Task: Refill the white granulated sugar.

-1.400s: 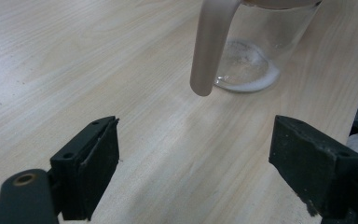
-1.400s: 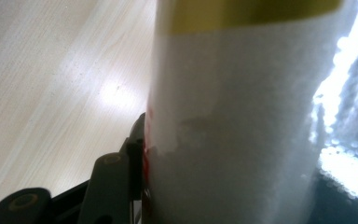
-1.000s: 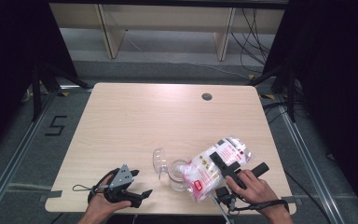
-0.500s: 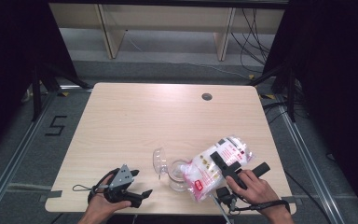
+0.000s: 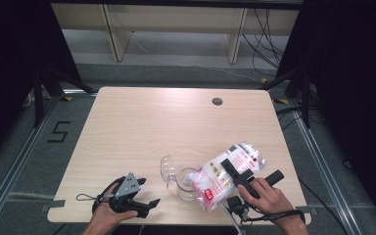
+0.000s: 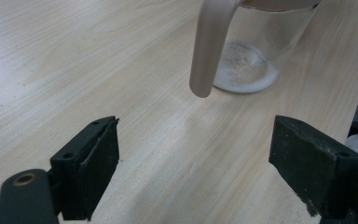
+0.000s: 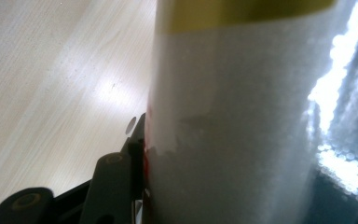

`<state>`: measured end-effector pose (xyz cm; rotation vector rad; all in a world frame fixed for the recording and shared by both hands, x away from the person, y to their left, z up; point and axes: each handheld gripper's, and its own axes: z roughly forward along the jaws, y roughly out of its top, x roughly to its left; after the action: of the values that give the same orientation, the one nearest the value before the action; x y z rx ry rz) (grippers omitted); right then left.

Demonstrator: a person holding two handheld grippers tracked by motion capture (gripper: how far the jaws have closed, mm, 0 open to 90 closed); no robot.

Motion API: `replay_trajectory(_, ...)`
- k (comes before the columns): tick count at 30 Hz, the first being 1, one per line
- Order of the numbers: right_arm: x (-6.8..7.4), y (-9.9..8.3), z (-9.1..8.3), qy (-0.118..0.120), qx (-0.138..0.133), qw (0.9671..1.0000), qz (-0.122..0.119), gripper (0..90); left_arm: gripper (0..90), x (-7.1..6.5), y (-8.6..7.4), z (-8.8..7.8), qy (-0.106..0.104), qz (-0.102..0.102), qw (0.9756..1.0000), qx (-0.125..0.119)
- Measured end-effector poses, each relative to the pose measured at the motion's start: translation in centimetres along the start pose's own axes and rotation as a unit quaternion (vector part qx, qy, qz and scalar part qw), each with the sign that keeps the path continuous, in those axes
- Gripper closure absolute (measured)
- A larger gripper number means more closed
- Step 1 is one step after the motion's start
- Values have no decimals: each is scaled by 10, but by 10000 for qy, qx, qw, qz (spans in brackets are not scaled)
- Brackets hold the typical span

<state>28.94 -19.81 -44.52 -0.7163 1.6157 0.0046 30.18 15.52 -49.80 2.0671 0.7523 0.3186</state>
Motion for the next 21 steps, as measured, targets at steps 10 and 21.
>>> replay_trajectory(10, 2, 0, -1, 62, 52, 9999, 63, 546, 155, 0, 0, -1, 22, -31, 10000, -32)
replay_trajectory(21, 0, 0, -1, -1, 26, 10000, -45, 547, 155, 2, 1, -1, 14, 149, 9999, -7)
